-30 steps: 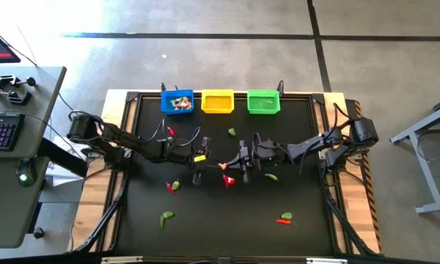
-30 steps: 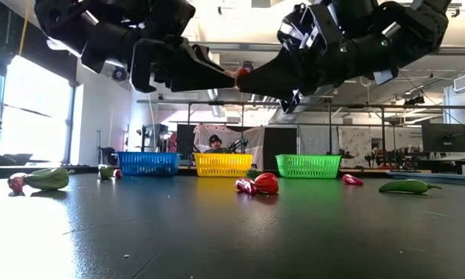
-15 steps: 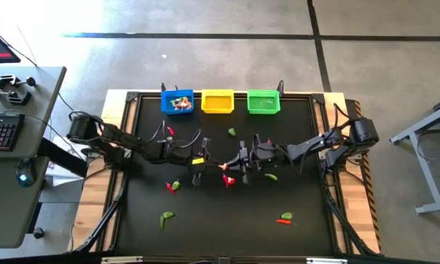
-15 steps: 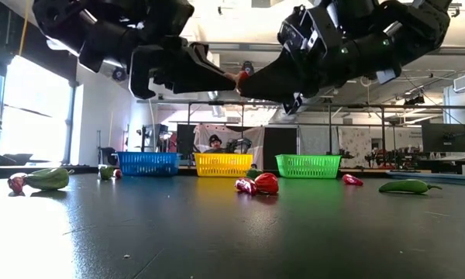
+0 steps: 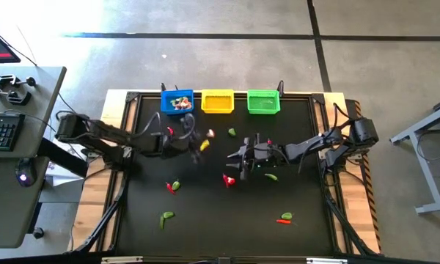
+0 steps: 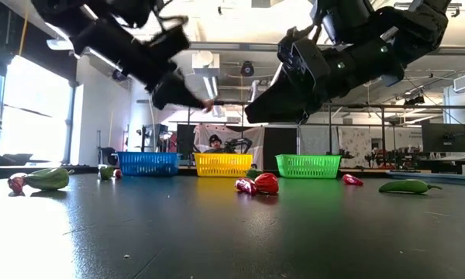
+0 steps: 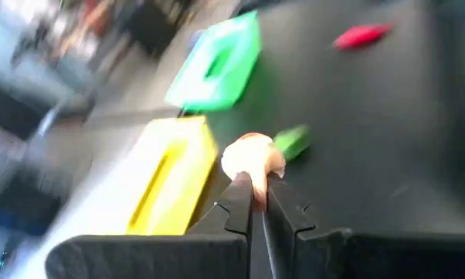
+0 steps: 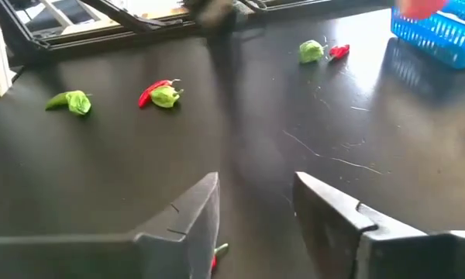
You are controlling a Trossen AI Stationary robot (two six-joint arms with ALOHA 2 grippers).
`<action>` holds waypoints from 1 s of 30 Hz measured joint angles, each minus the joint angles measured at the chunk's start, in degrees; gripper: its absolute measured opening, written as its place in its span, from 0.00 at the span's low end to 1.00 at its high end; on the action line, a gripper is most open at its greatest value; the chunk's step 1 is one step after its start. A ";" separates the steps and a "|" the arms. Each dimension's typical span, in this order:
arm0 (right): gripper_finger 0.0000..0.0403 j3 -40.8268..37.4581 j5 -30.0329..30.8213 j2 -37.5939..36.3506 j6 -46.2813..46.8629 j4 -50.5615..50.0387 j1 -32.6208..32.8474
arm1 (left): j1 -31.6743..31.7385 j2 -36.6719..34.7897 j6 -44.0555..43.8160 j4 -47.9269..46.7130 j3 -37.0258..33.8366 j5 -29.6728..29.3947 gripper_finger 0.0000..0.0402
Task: Sort produce into baskets
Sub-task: Put the red mushroom into the blue bin
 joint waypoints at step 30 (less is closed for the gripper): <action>0.03 -0.07 24.44 0.00 2.45 0.72 2.57 | 37.91 -4.04 -9.72 -17.40 0.34 13.01 0.22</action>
